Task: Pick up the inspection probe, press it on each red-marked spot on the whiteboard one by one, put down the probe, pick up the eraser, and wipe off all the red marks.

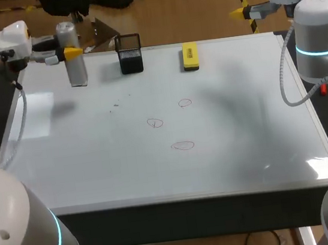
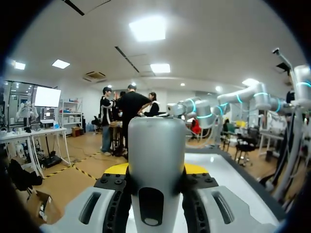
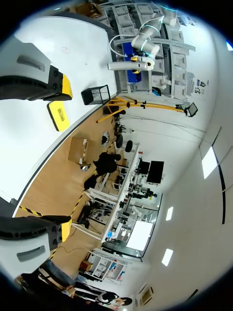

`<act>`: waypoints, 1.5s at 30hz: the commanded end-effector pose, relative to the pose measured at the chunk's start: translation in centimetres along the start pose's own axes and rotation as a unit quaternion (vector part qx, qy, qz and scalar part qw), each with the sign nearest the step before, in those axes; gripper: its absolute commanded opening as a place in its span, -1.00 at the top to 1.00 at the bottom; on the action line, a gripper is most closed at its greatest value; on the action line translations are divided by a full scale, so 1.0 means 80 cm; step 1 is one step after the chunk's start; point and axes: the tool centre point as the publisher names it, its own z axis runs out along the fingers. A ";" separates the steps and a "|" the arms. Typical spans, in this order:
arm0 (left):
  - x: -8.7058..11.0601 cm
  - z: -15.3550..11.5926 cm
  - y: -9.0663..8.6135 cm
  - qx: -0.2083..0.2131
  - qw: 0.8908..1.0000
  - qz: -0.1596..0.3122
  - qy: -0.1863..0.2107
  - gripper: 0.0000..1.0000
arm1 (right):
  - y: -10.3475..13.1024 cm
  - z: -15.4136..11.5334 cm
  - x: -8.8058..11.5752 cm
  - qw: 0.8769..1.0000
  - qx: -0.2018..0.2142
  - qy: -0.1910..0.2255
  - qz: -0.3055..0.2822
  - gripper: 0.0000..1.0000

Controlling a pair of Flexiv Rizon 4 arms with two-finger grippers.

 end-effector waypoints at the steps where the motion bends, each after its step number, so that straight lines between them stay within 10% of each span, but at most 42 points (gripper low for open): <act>1: 0.003 -0.003 0.007 0.000 0.998 -0.002 -0.058 1.00 | 0.000 0.000 -0.001 1.000 0.000 0.000 0.000 -1.00; 25: -0.008 -0.007 0.016 0.005 0.997 -0.024 -0.071 1.00 | 0.000 0.000 -0.001 1.000 0.000 0.000 0.000 -1.00; 29: -0.008 -0.007 0.016 0.005 0.997 -0.024 -0.071 1.00 | 0.013 0.023 -0.006 0.990 0.031 0.116 -0.078 -1.00; 36: -0.008 -0.007 0.016 0.005 0.997 -0.024 -0.071 1.00 | 0.039 0.089 0.020 0.924 0.059 0.311 -0.215 -1.00; 45: -0.008 -0.007 0.016 0.005 0.997 -0.024 -0.071 1.00 | 0.040 0.145 0.050 0.770 0.132 0.482 -0.398 -1.00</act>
